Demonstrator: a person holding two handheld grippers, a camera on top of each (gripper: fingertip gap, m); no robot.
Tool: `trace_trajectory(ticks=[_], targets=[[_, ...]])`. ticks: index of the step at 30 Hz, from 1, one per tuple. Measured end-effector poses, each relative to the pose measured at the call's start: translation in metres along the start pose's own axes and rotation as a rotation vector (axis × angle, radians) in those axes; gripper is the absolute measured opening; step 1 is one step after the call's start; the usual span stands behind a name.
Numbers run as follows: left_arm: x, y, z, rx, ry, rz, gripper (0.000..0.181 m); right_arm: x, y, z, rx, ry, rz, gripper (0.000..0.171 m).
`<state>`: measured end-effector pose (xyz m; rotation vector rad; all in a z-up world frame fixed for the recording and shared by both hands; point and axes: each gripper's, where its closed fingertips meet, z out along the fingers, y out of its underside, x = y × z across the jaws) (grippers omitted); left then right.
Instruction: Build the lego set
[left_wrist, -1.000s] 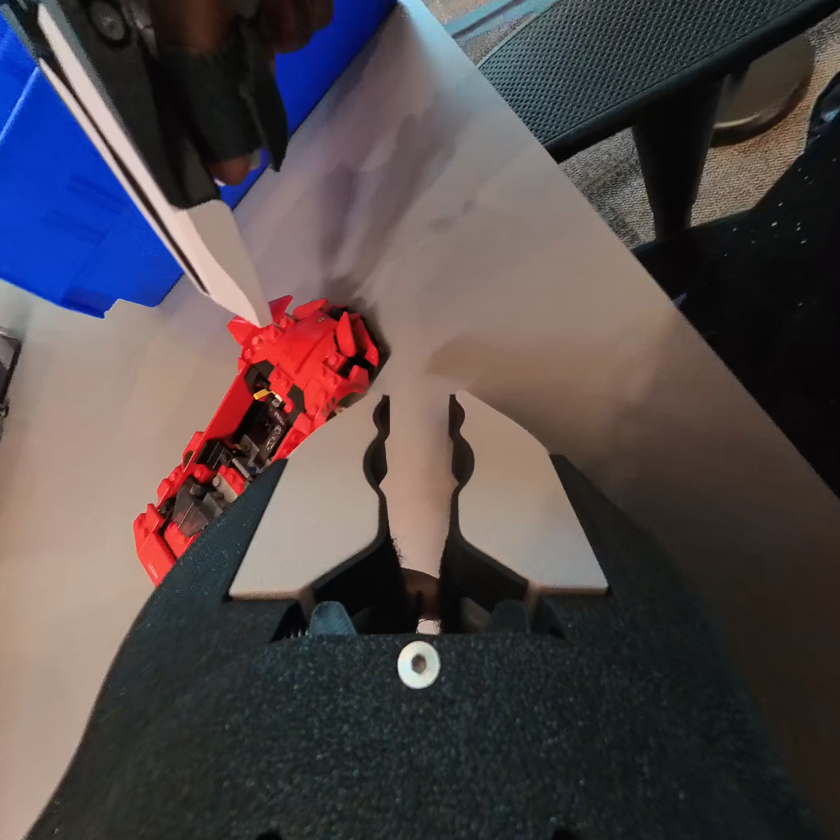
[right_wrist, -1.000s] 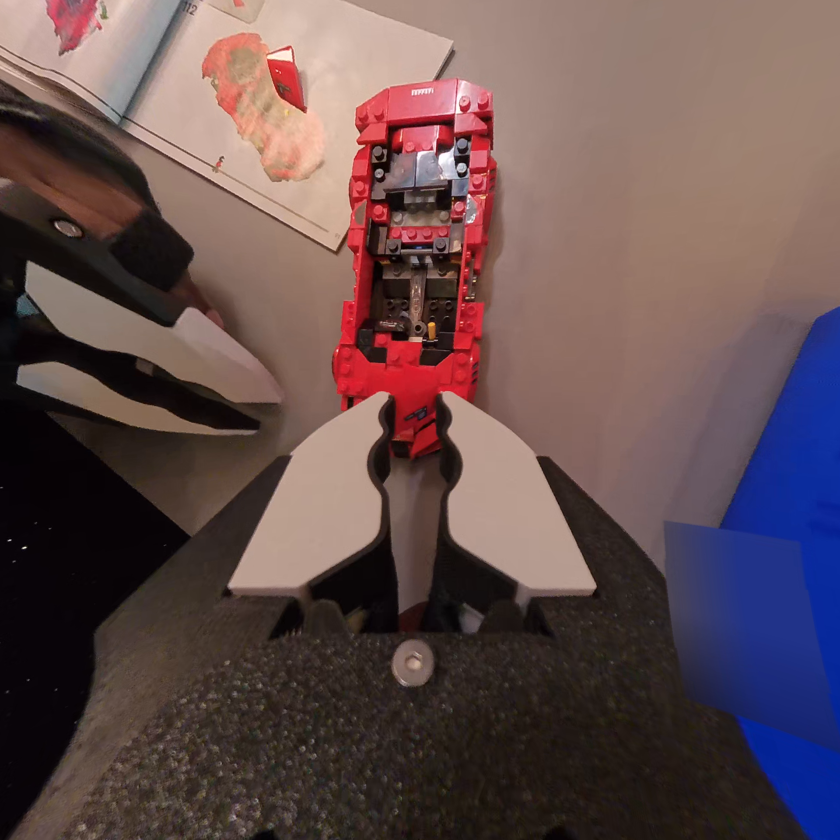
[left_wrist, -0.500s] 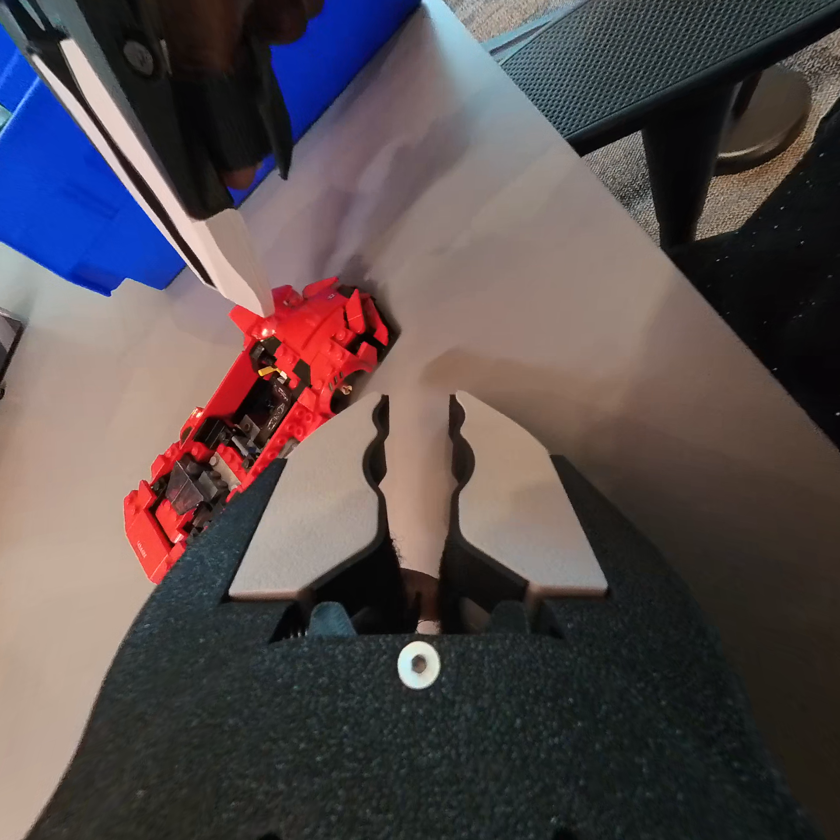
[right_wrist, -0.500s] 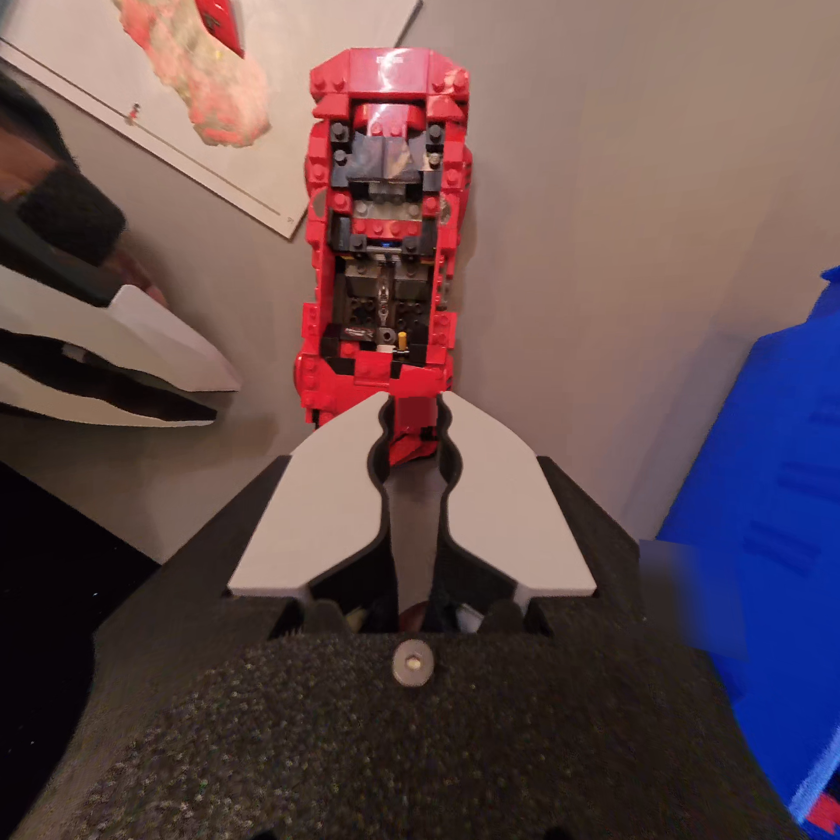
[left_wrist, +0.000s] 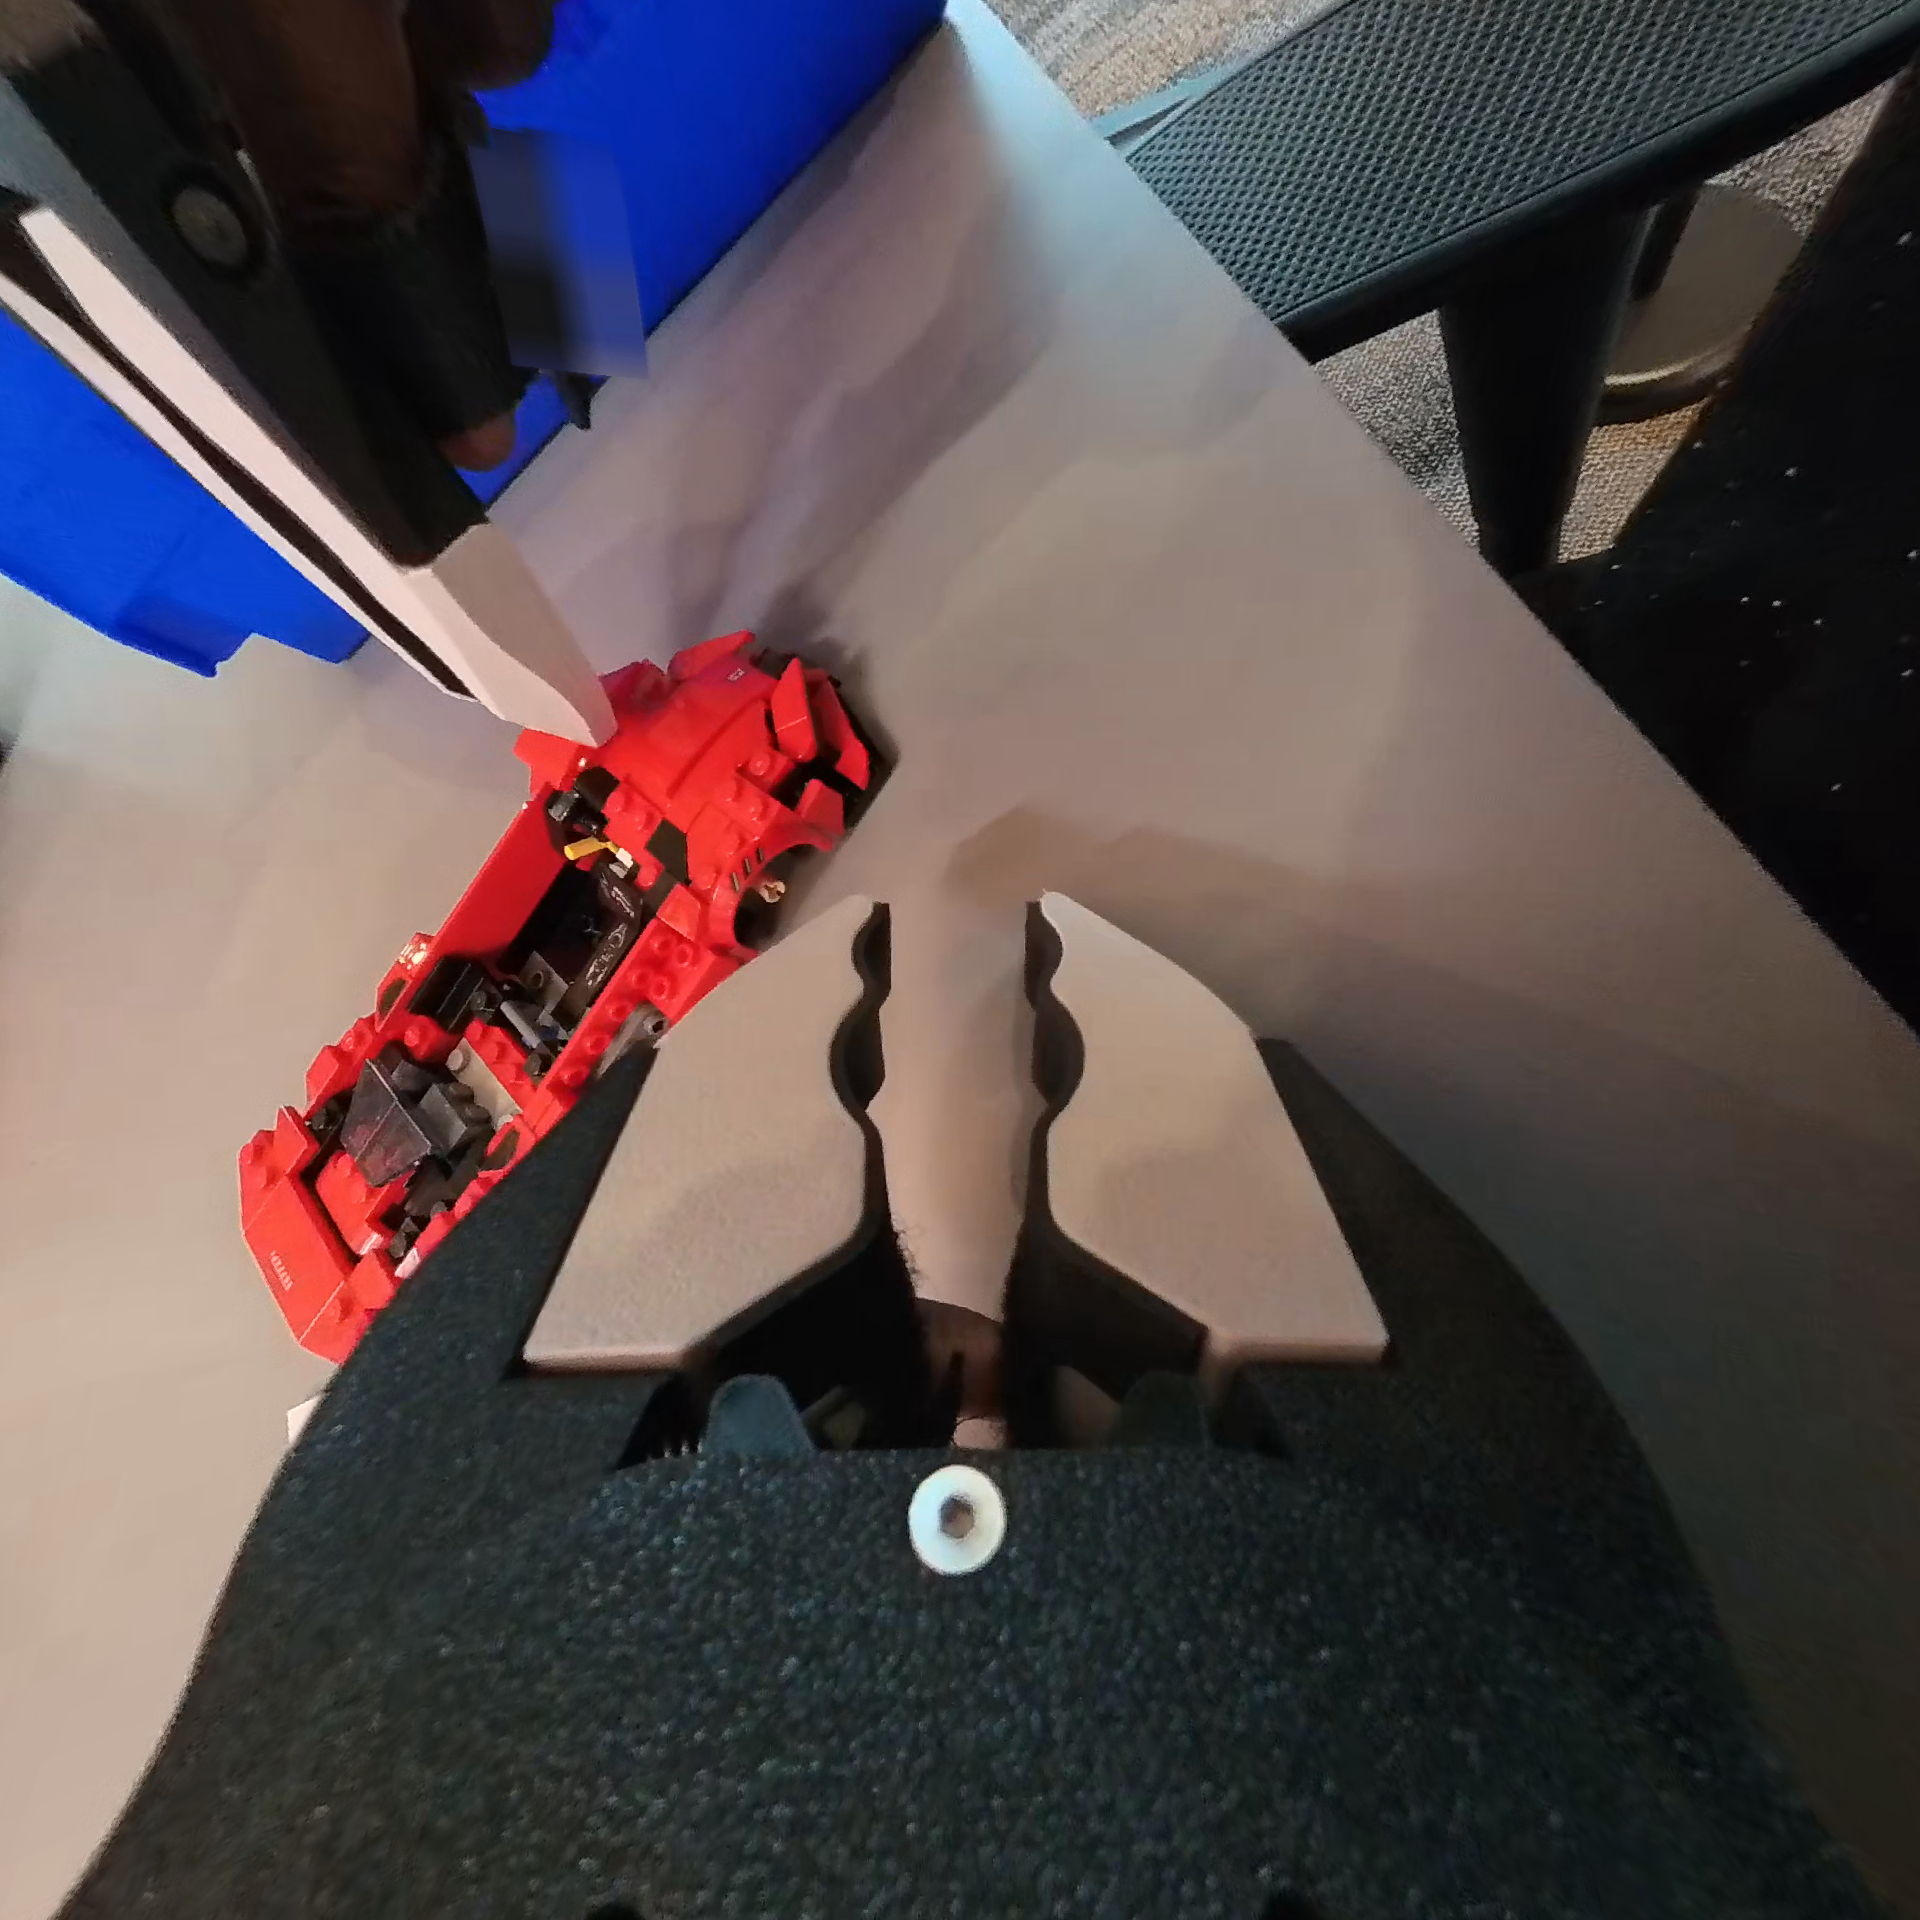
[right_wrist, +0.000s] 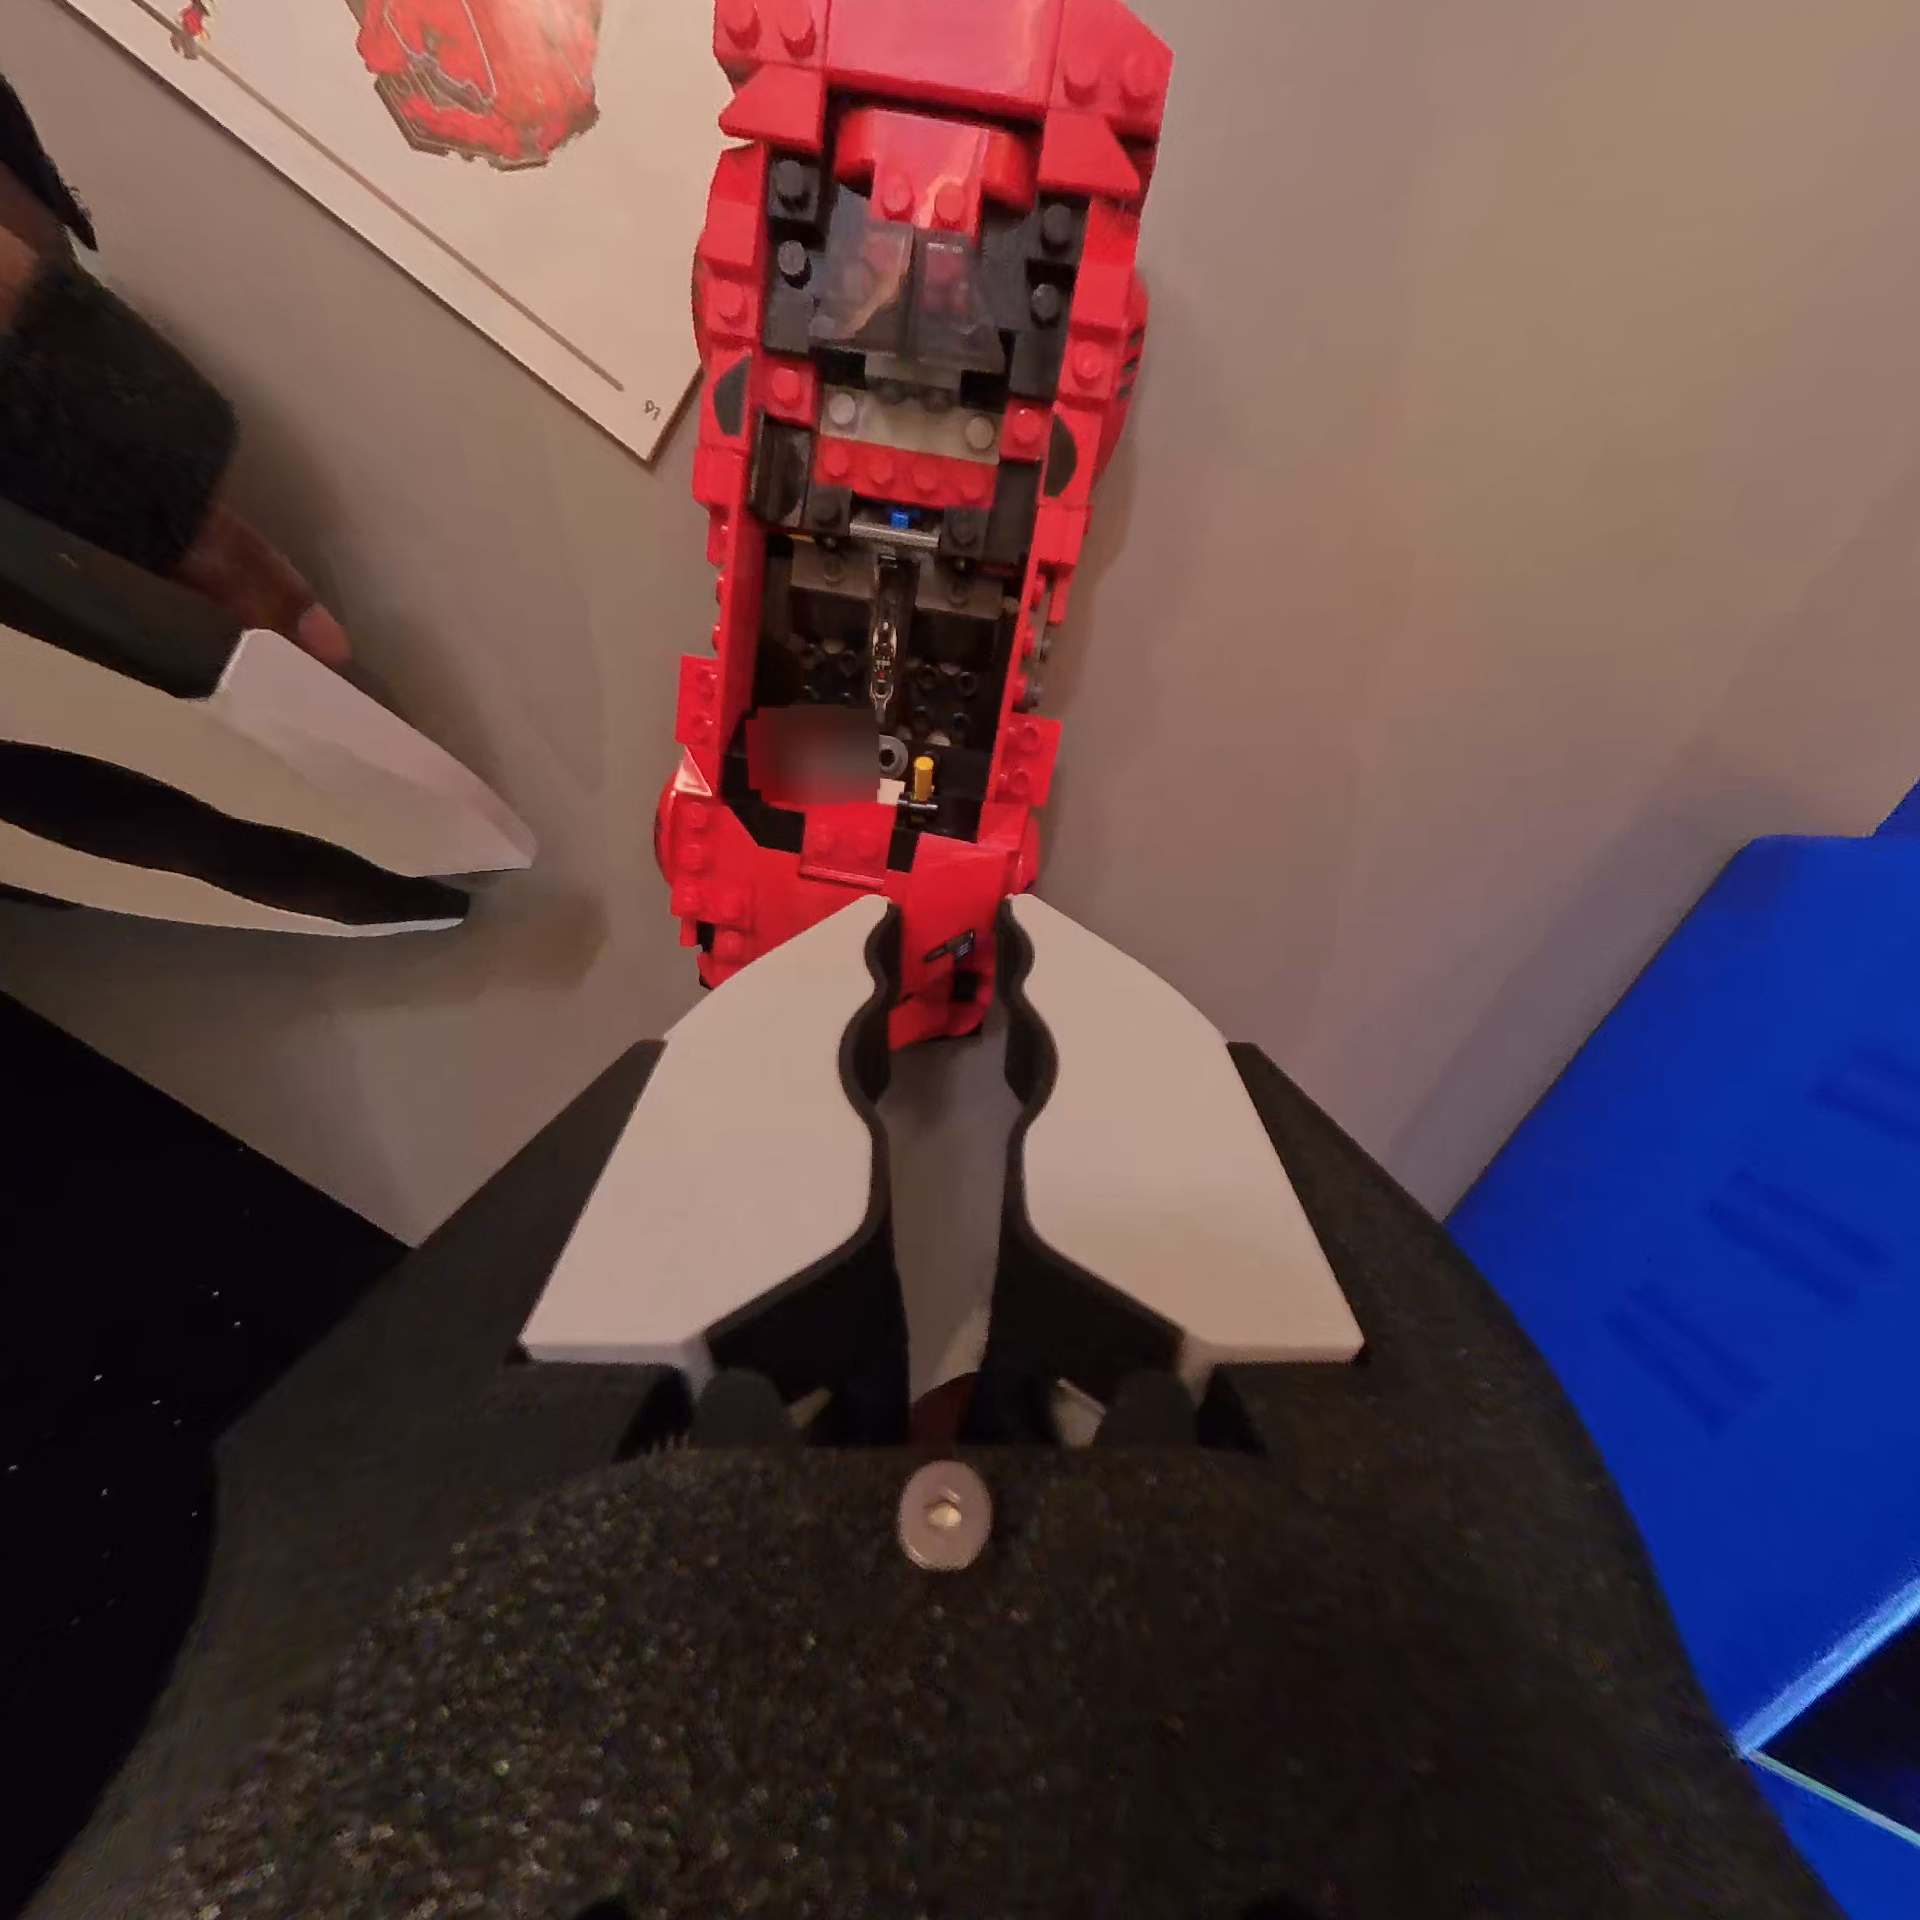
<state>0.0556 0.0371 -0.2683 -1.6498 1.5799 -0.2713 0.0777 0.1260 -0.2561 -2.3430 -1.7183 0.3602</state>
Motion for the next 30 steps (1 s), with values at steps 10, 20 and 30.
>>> trace_trajectory(ticks=[10,20,30], targets=[[0.0014,0.0012,0.0006,0.001,0.010,-0.001,0.024,0.0015,0.0019,0.0005,-0.067,0.004,-0.021,0.017],[0.0020,0.0017,0.0007,0.001,0.013,0.001,0.024,0.0033,0.0048,-0.0013,-0.081,0.013,-0.013,0.017],[0.0038,0.0006,0.0013,0.004,0.017,0.010,0.024,0.0031,0.0083,-0.0044,-0.132,0.014,-0.035,0.016]])
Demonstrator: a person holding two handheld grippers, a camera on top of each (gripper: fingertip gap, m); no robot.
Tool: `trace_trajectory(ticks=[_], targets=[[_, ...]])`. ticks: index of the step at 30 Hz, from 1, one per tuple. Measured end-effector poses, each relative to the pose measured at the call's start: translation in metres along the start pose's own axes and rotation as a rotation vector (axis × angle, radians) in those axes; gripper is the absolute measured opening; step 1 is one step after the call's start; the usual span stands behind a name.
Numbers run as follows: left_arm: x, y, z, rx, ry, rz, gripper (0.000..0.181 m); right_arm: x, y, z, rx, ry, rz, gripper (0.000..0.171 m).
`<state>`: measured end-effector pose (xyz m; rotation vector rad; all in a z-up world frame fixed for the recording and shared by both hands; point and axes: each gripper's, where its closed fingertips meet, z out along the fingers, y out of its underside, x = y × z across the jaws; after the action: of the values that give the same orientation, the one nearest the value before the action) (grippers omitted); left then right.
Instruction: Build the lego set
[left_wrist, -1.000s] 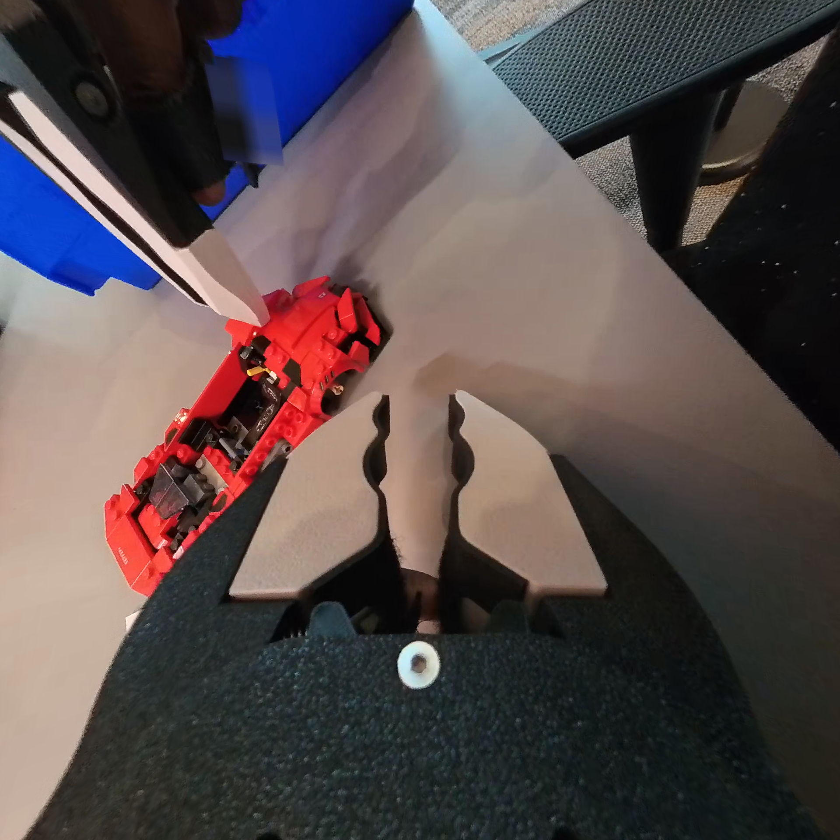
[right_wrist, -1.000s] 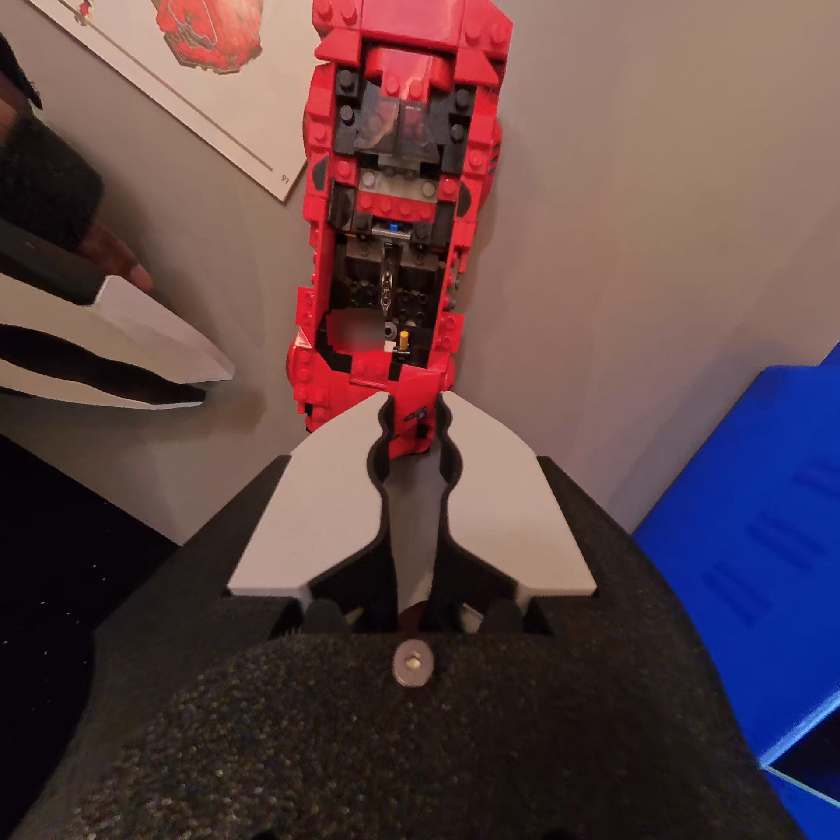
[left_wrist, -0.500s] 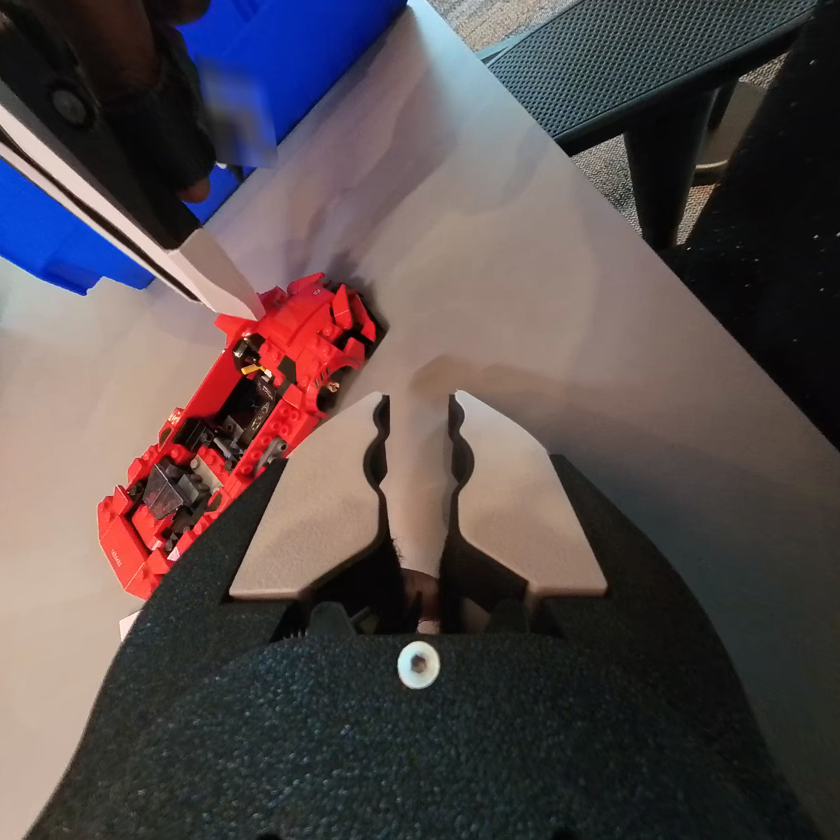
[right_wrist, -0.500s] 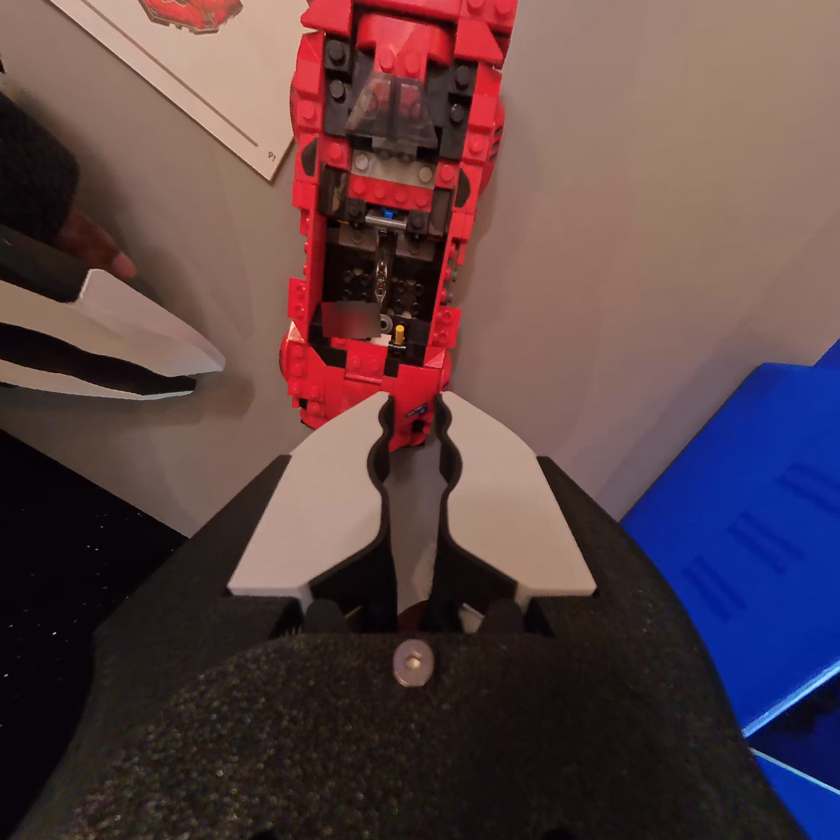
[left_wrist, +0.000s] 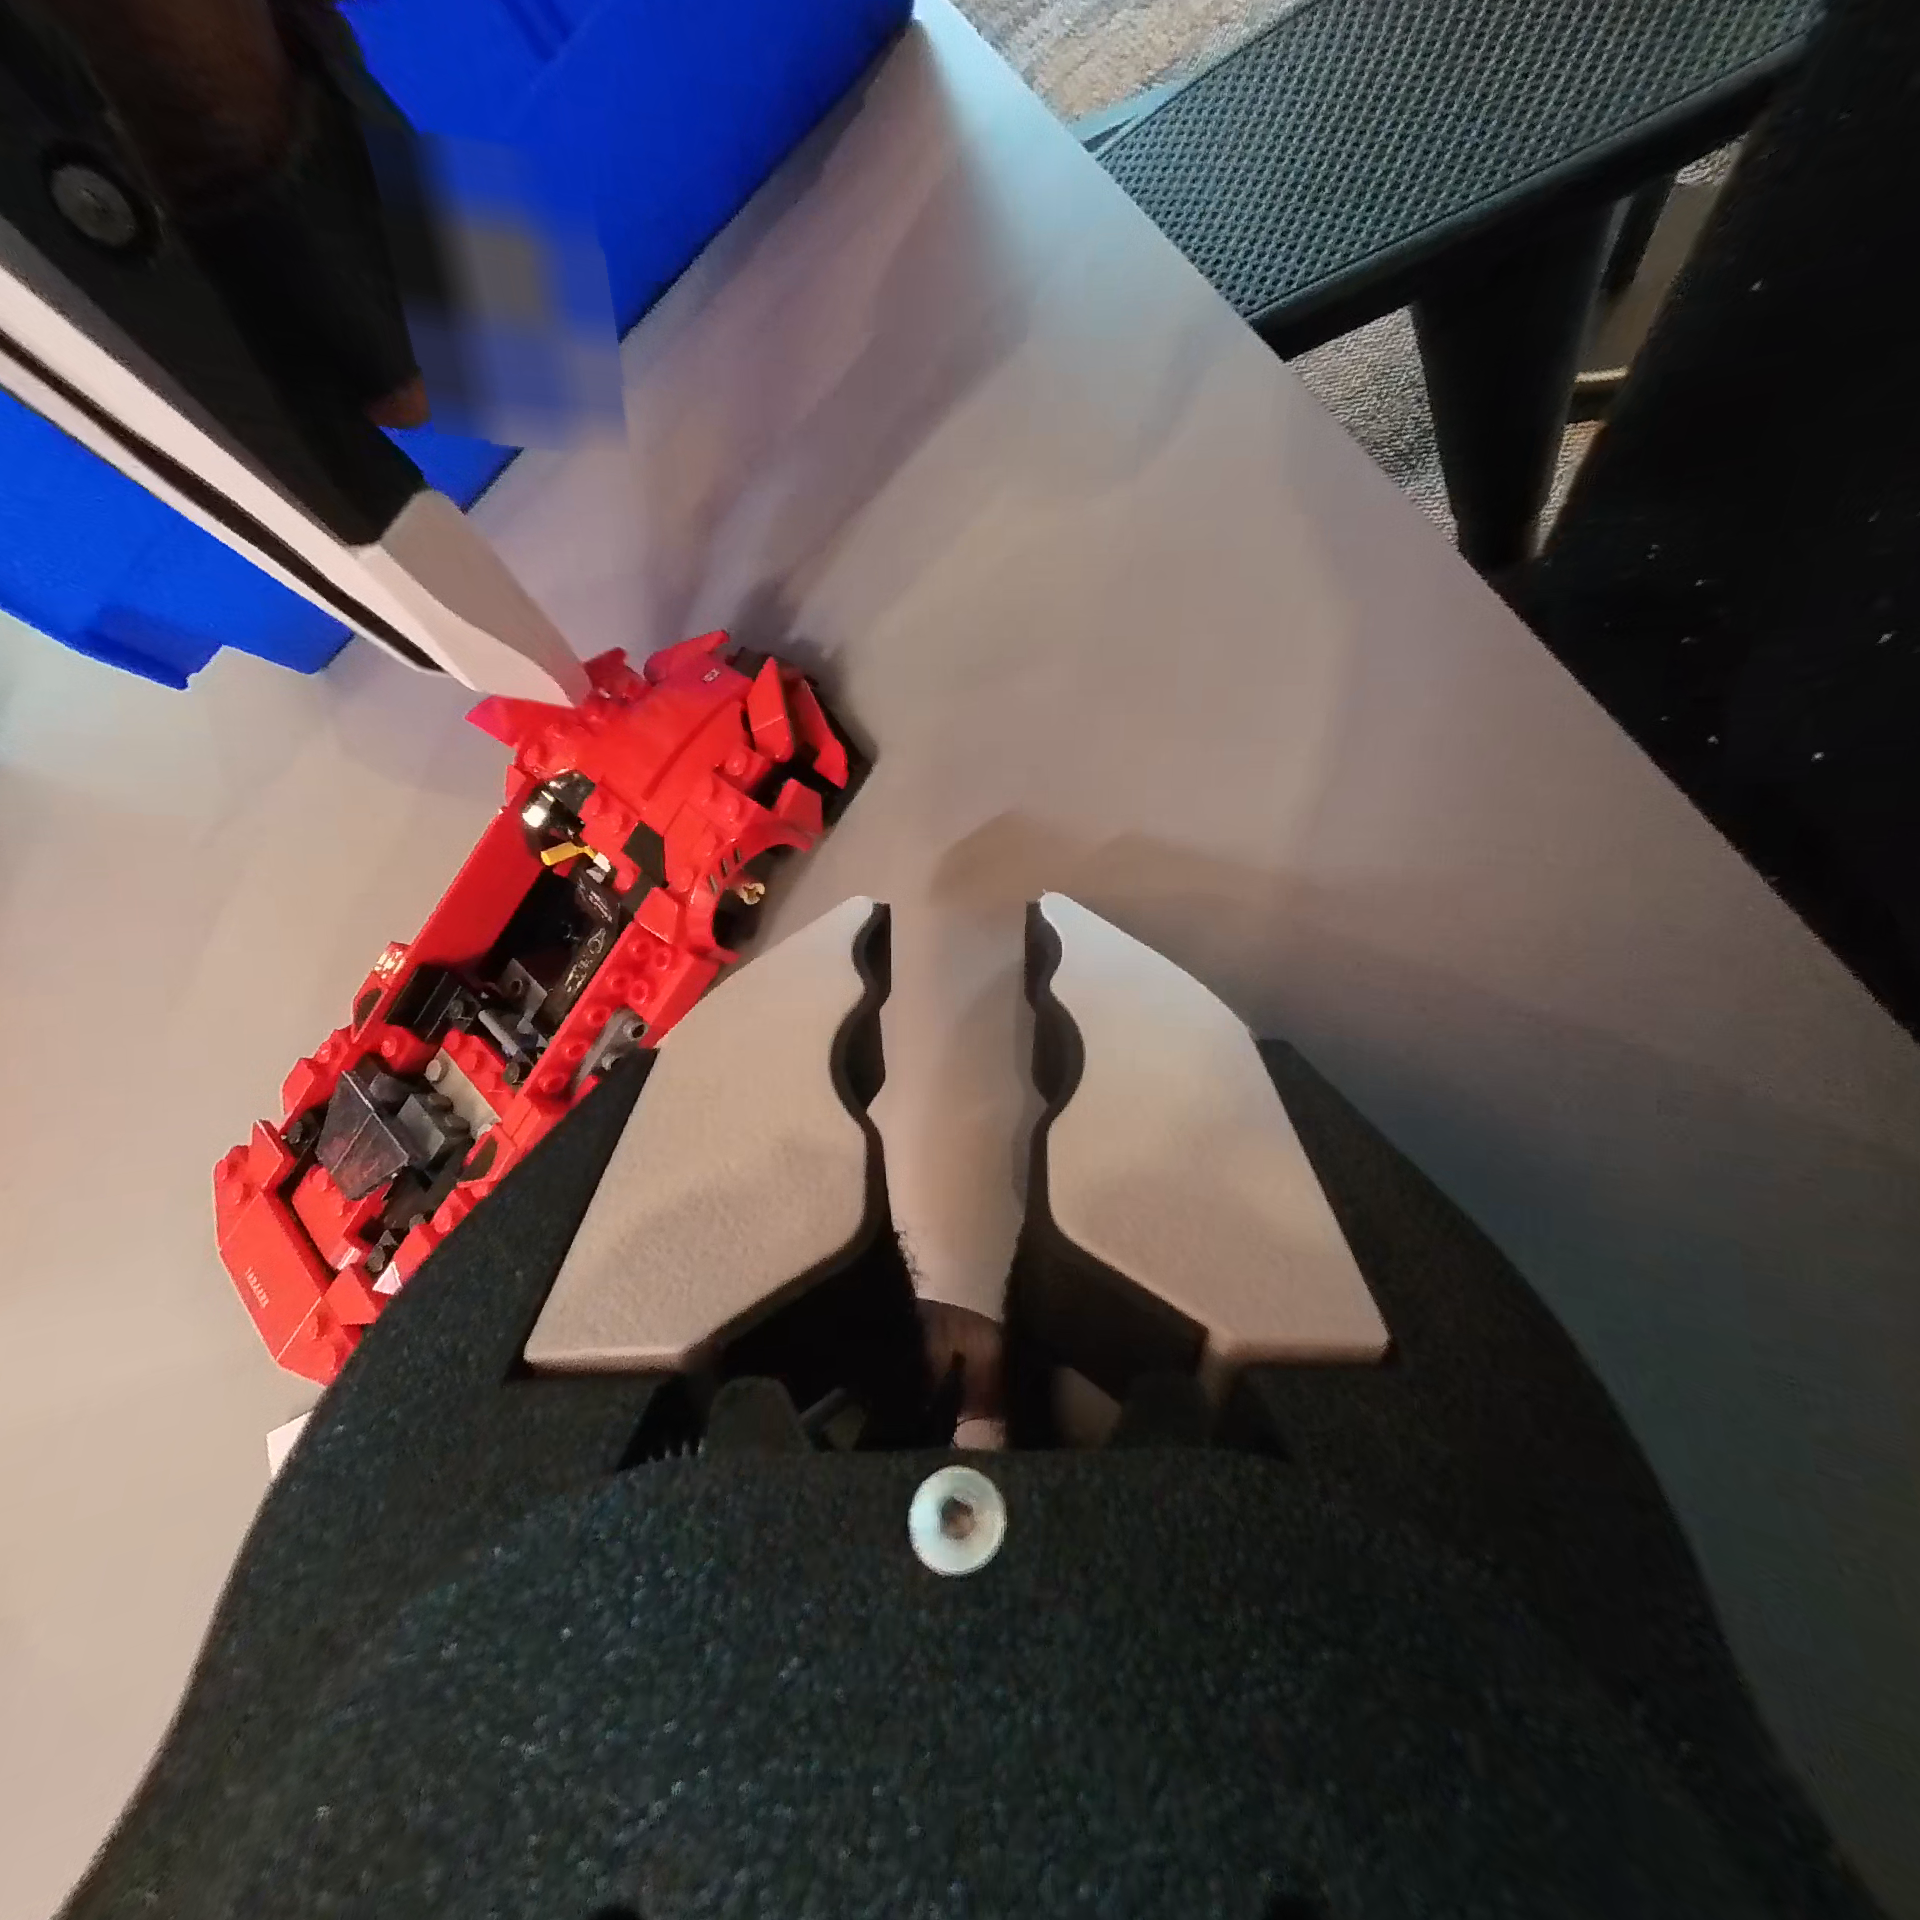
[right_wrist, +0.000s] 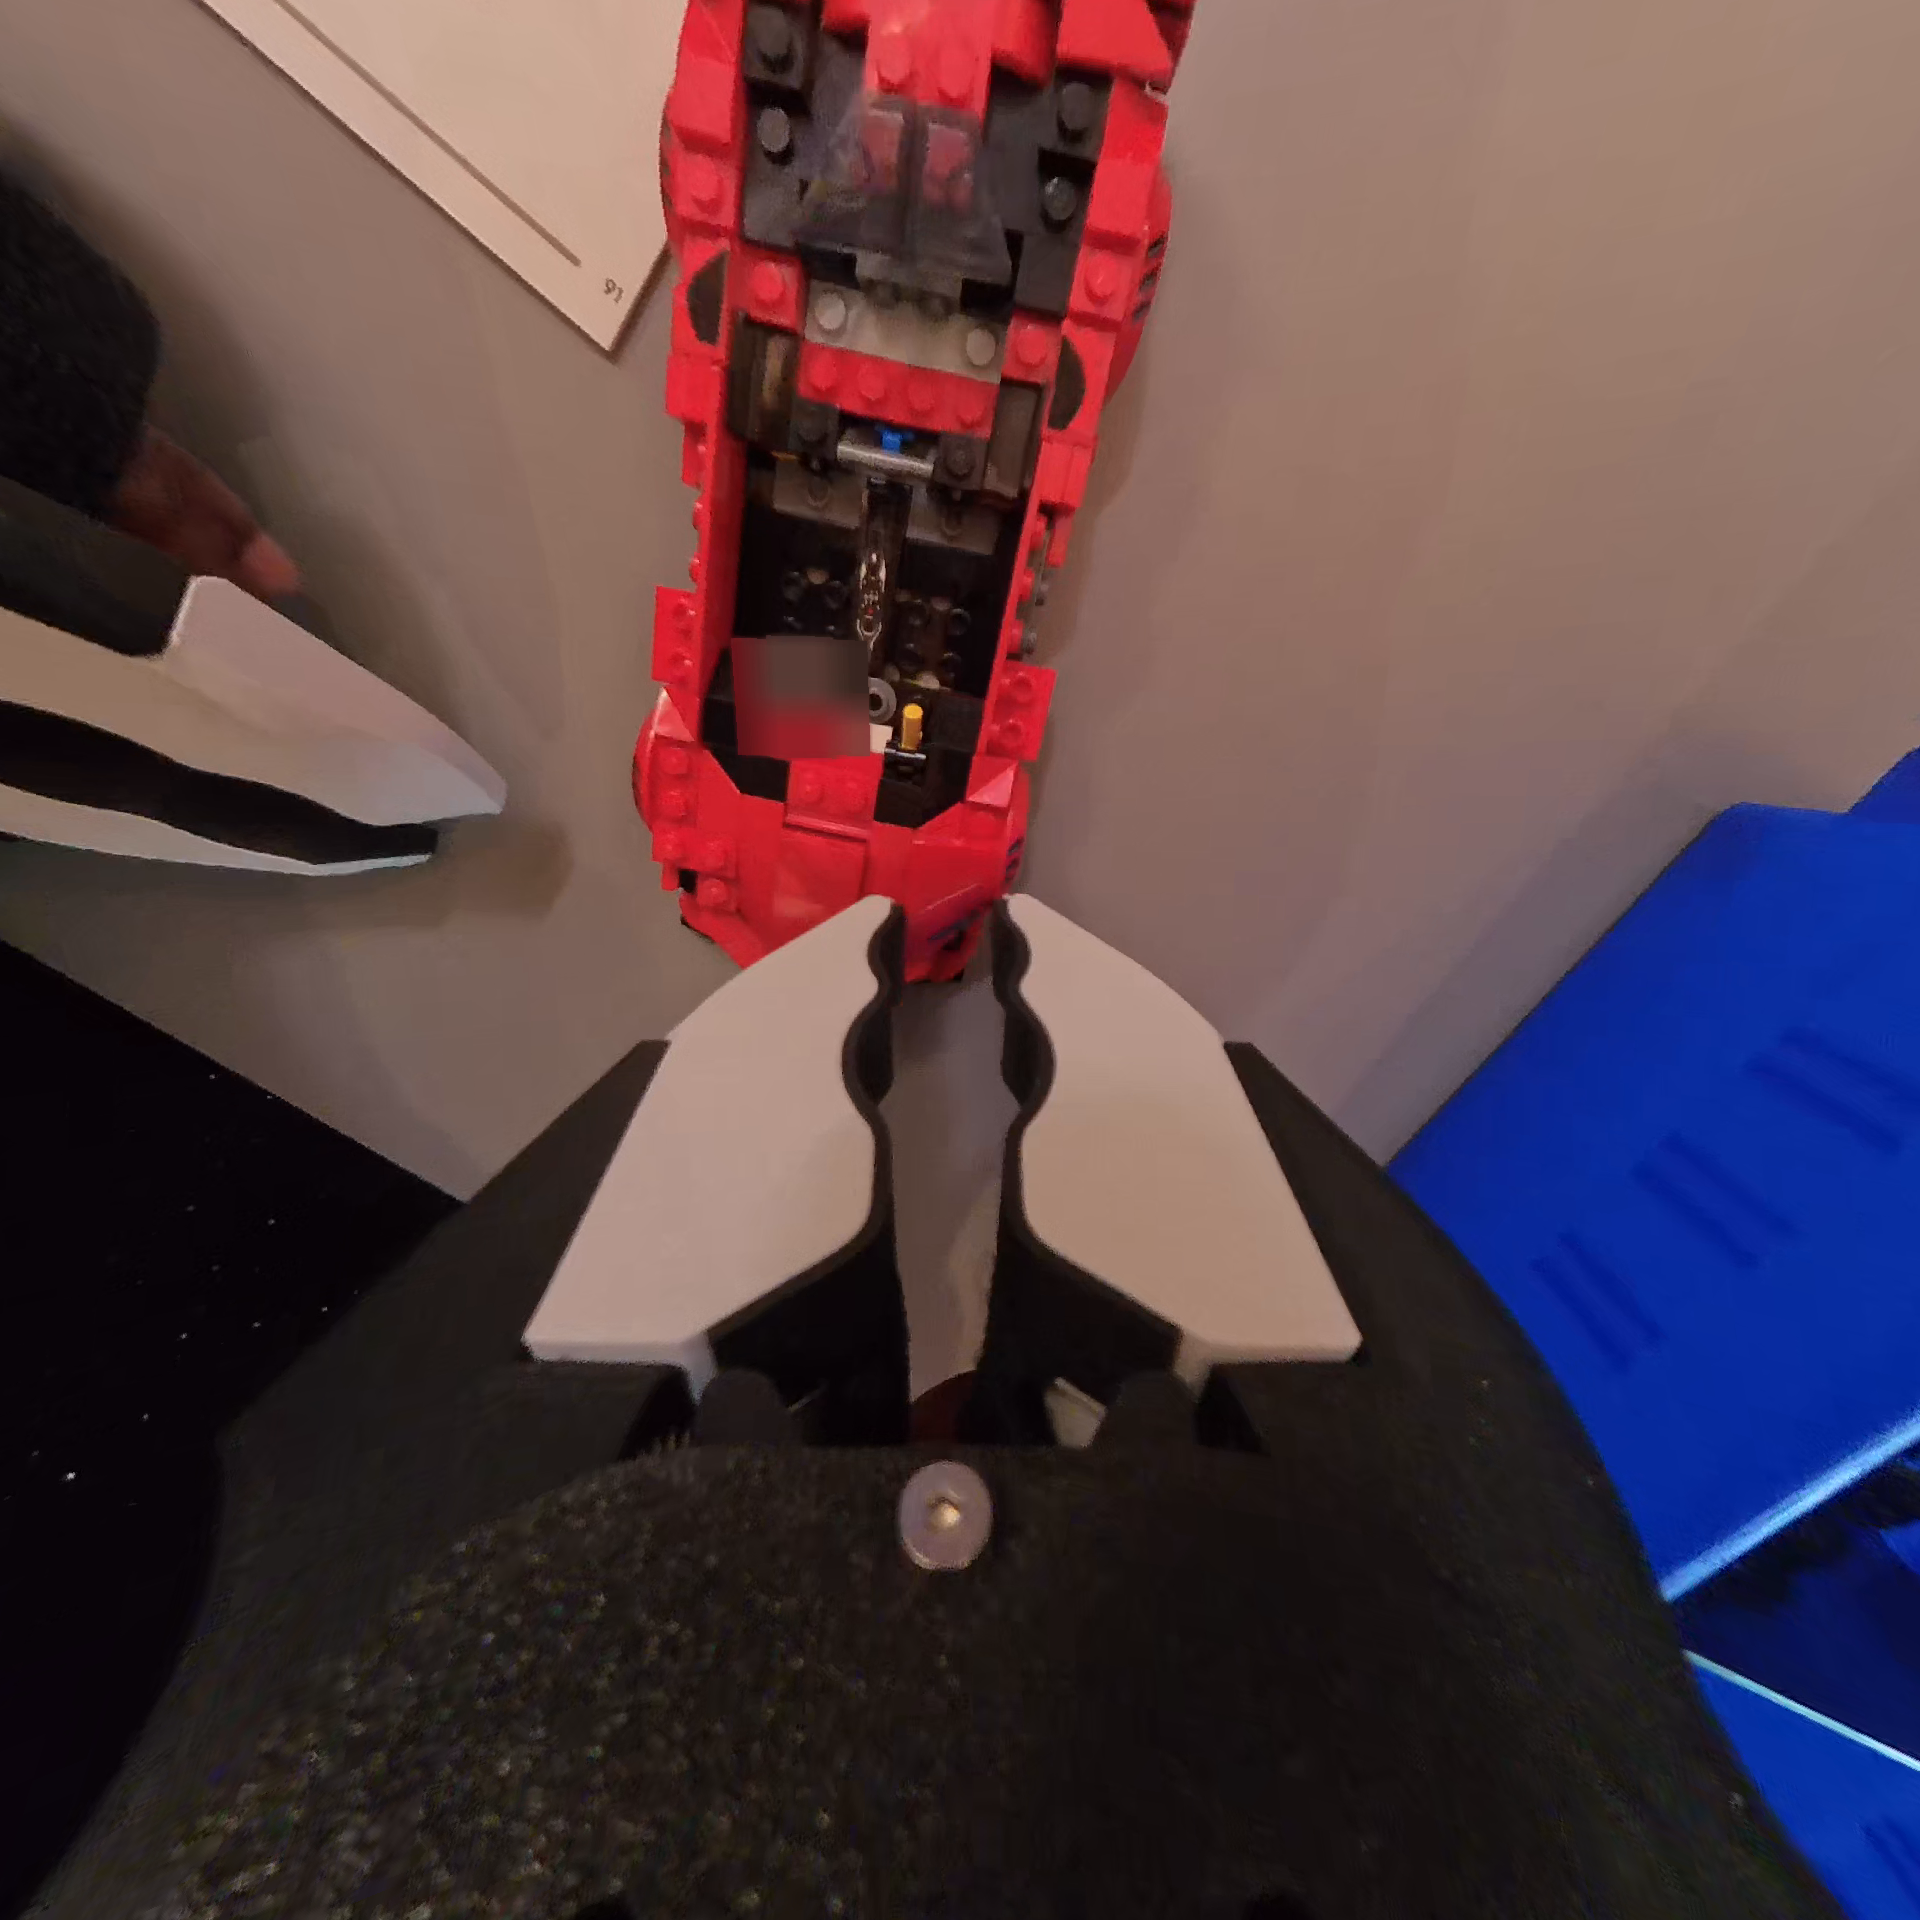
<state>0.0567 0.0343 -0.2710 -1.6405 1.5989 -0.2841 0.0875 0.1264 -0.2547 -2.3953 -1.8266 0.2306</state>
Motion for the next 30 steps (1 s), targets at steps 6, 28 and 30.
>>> trace_trajectory(ticks=[6,28,30], targets=[[0.0006,-0.0004,-0.0003,0.002,0.000,0.005,0.024,0.0002,0.0019,-0.0025,-0.104,-0.005,-0.016,0.016],[0.0023,-0.0014,-0.0014,0.007,0.001,0.017,0.024,0.0009,0.0001,0.0019,-0.152,0.002,0.000,0.024],[0.0017,-0.0008,-0.0016,0.007,-0.001,0.015,0.024,0.0031,0.0012,-0.0036,-0.127,-0.001,0.010,0.026]])
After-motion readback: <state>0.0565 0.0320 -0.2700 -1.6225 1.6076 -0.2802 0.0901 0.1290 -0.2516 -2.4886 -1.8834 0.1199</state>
